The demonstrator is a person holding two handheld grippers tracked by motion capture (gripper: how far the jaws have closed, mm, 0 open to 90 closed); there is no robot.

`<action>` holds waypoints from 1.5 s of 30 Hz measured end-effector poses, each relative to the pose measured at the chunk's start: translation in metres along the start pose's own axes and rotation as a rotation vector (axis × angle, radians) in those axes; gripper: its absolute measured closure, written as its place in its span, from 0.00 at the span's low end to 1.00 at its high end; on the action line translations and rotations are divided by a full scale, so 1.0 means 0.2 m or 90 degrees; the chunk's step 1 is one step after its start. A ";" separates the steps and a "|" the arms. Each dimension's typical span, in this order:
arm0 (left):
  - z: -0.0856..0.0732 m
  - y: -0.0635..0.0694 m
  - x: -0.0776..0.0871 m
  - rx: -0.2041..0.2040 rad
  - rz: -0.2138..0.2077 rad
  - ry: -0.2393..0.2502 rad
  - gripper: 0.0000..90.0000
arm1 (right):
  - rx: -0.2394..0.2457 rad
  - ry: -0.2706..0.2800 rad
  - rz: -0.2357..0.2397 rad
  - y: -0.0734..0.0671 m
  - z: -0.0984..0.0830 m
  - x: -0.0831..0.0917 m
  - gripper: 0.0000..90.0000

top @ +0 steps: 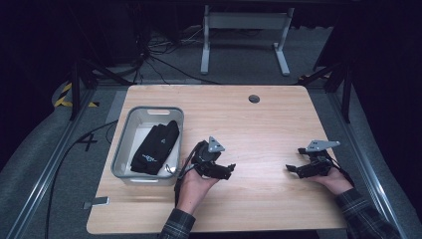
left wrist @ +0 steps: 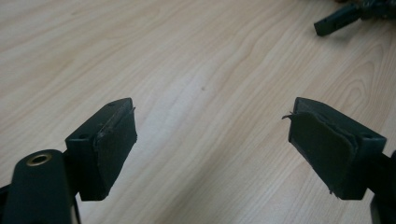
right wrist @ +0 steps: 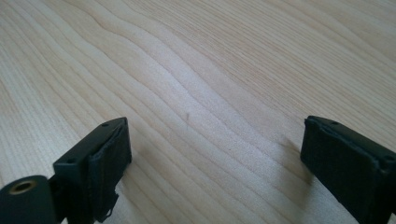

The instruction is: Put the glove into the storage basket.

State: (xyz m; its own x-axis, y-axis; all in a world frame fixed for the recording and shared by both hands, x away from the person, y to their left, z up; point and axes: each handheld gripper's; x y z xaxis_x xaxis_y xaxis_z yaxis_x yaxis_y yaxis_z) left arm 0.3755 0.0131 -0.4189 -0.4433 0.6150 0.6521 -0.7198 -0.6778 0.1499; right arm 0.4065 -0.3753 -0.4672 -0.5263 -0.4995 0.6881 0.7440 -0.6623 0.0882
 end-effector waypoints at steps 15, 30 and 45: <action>-0.08 0.08 -0.14 -0.024 0.001 -0.040 0.17 | 0.000 0.000 0.000 0.00 0.00 0.00 0.10; -0.13 0.10 -0.26 -0.072 0.013 -0.071 0.14 | 0.001 -0.001 0.001 0.00 0.00 0.00 0.10; -0.15 0.11 -0.29 -0.083 -0.018 -0.066 0.00 | 0.003 -0.001 0.002 0.00 0.00 0.00 0.10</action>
Point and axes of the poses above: each handheld gripper's, and its own axes: x roughly backward along the jaws, z roughly out of its top, y roughly to its right, and after that the axes turned 5 degrees about x, right-handed
